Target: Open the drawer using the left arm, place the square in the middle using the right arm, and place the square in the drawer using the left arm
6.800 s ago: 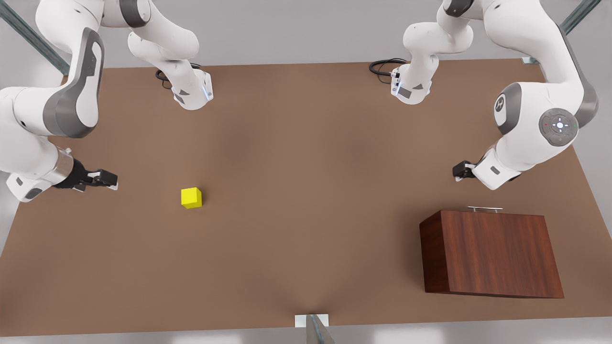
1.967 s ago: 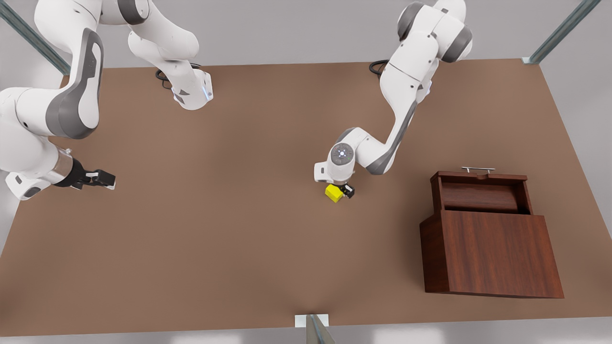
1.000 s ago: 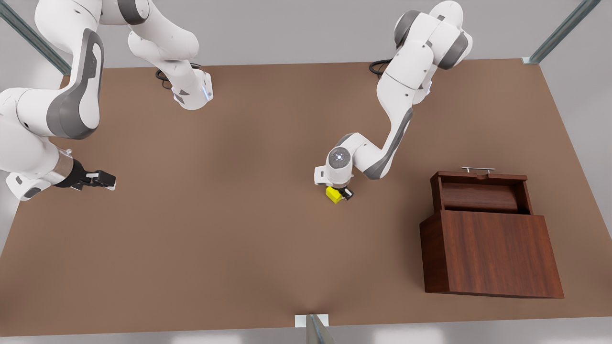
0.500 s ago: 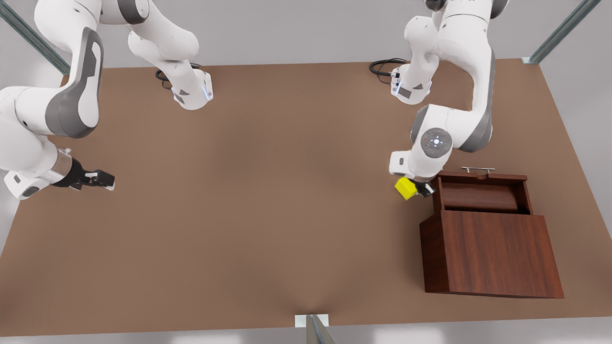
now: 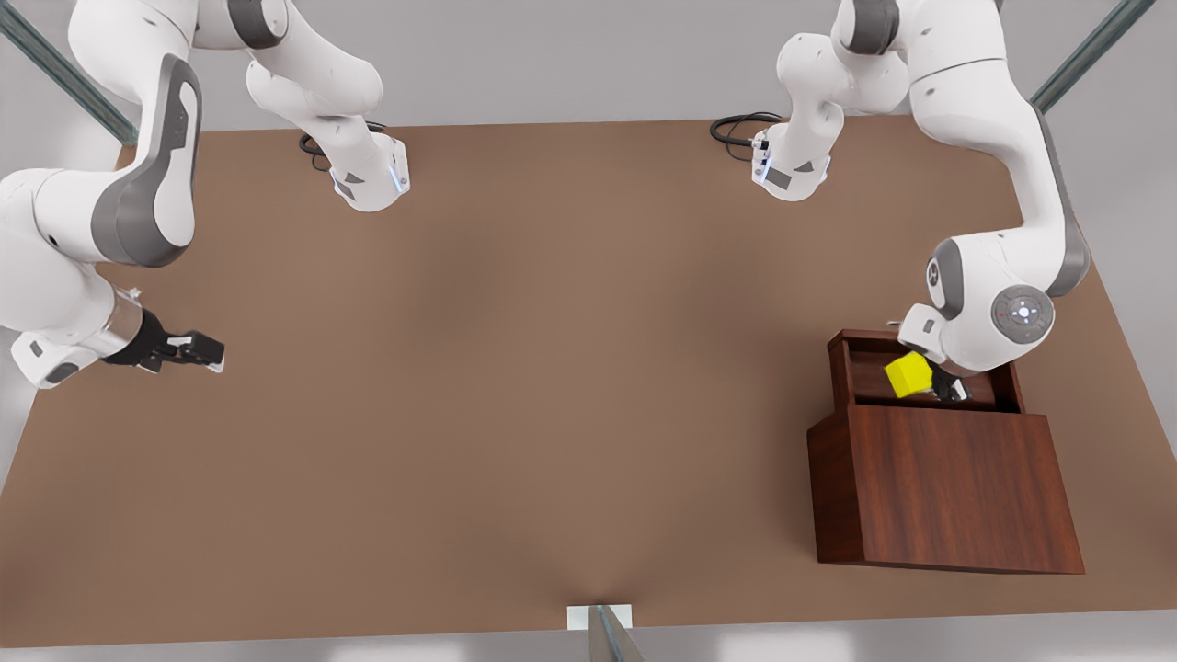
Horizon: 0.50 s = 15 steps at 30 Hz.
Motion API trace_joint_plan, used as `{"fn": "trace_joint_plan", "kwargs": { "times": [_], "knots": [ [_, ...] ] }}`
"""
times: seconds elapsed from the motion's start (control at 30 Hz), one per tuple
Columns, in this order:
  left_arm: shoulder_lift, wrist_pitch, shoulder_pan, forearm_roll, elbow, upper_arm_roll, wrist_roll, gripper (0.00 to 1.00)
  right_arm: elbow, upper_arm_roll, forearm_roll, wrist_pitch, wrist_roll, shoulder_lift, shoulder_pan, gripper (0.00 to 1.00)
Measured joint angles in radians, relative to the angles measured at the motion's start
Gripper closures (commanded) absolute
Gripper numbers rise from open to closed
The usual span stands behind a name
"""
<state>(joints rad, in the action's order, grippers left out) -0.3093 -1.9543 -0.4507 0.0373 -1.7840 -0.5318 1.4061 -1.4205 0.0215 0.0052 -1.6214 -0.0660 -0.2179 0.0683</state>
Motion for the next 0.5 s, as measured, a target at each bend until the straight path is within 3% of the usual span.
{"fn": "trace_joint_plan", "kwargs": {
  "times": [0.07,0.13,0.23,0.37,0.43,0.47,0.5],
  "knots": [
    [-0.008,0.002,0.011,-0.001,-0.002,0.0,0.024,0.23,0.002,0.002,-0.004,0.0,0.0,0.0,0.003,0.0],
    [-0.019,0.006,0.014,-0.001,-0.002,-0.001,0.045,0.0,0.001,0.0,0.002,-0.001,0.0,-0.007,0.002,0.0],
    [-0.019,0.021,0.01,-0.004,0.004,-0.002,0.013,0.0,0.017,0.001,0.001,-0.007,-0.002,-0.016,0.001,0.0],
    [0.035,0.031,-0.001,-0.021,0.069,0.026,-0.602,0.0,0.031,0.001,0.002,-0.008,-0.002,-0.021,0.008,0.0],
    [0.031,0.124,-0.002,-0.041,0.186,0.043,-0.917,0.0,0.037,0.002,0.002,-0.008,-0.002,-0.021,0.008,0.0],
    [0.032,0.143,0.0,-0.048,0.22,0.067,-1.056,0.0,0.038,0.002,0.002,-0.007,-0.001,-0.021,0.008,0.0],
    [0.041,0.146,0.052,-0.052,0.244,0.163,-1.17,0.0,0.04,0.002,0.002,-0.008,-0.002,-0.021,0.008,0.0]
  ]
}}
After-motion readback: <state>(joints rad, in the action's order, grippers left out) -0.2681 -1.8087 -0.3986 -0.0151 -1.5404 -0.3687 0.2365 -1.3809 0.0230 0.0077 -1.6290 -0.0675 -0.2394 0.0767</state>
